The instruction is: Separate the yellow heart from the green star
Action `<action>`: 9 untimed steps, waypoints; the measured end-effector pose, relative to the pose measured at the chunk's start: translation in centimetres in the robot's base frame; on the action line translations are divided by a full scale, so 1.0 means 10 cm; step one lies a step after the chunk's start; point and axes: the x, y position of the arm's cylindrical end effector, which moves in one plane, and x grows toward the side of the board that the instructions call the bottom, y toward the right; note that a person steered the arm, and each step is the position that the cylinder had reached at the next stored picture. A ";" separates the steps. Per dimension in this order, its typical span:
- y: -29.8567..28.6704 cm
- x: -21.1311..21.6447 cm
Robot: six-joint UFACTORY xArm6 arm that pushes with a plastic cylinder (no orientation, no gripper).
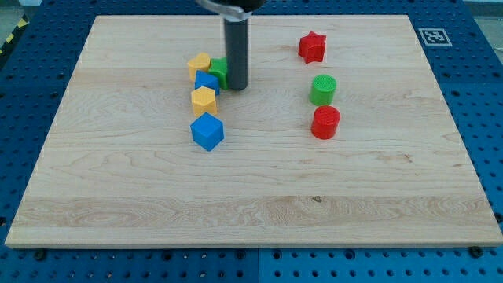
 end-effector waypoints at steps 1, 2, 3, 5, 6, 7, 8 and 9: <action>-0.11 0.18; -0.08 0.20; 0.09 0.20; 0.50 -0.15; 0.50 -0.69; -0.09 -0.90; -1.17 -0.90; -1.58 -0.74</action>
